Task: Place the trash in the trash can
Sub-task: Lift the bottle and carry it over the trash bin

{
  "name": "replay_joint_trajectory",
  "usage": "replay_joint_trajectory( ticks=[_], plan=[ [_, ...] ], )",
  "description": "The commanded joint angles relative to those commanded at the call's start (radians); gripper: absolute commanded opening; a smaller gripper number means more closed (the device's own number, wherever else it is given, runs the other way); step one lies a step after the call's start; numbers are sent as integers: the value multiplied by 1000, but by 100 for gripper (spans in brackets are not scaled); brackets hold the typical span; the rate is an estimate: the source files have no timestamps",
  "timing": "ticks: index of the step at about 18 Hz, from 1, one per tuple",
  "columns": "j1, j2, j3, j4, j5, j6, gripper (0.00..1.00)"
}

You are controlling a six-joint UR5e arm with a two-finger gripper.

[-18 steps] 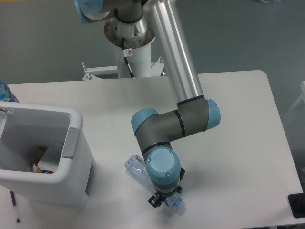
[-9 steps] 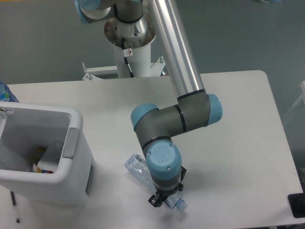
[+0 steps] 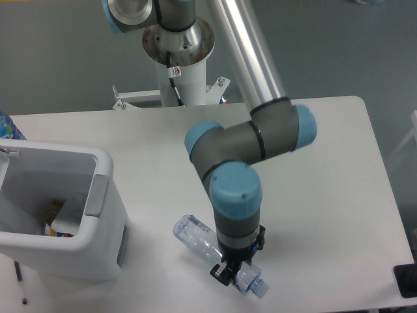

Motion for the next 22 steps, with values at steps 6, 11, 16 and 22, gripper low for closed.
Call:
replay_joint_trajectory(
  ticks=[6, 11, 16, 22],
  plan=[
    [3, 55, 55, 8, -86, 26, 55],
    [5, 124, 55, 44, -265, 77, 55],
    [2, 149, 55, 113, -316, 78, 55],
    [-1, 201, 63, 115, -388, 75, 55]
  ],
)
